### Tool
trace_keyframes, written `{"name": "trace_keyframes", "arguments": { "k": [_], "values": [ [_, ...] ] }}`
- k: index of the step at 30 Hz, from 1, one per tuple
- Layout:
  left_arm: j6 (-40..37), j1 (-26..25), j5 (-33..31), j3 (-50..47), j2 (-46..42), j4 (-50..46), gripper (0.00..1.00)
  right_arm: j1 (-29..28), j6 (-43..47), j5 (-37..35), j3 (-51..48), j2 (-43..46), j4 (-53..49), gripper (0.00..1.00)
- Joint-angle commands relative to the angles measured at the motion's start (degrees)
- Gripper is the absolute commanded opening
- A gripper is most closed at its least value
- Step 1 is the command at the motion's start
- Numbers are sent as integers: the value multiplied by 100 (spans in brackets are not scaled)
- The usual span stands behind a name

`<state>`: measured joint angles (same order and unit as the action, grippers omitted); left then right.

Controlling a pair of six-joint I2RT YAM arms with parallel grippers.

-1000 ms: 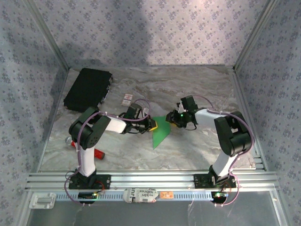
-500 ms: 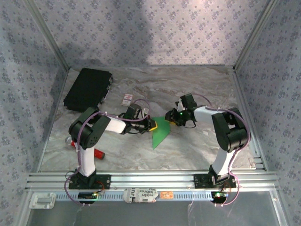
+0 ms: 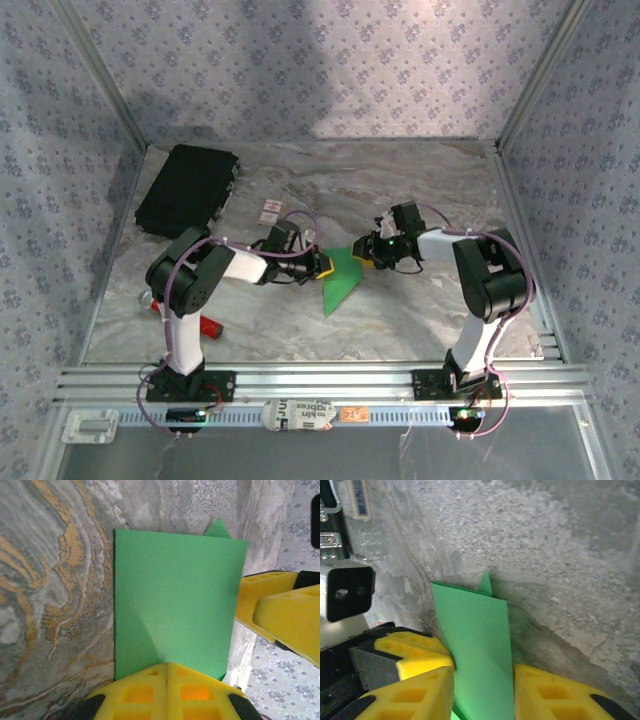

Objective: Fold a paper plane with a square sheet of paper (pick it up from the middle)
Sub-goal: Fold the wing for the fifth time at the center of the table.

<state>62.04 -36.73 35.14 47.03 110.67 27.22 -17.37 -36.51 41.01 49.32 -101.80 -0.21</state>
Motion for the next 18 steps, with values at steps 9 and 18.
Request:
{"name": "trace_keyframes", "arguments": {
  "k": [9,18],
  "values": [
    [84,33,143,-171,95,-229,5,82,628,725,182,-202,-8,32],
    [122,26,152,-208,95,-150,5,108,978,938,440,-442,-318,30]
  ]
}}
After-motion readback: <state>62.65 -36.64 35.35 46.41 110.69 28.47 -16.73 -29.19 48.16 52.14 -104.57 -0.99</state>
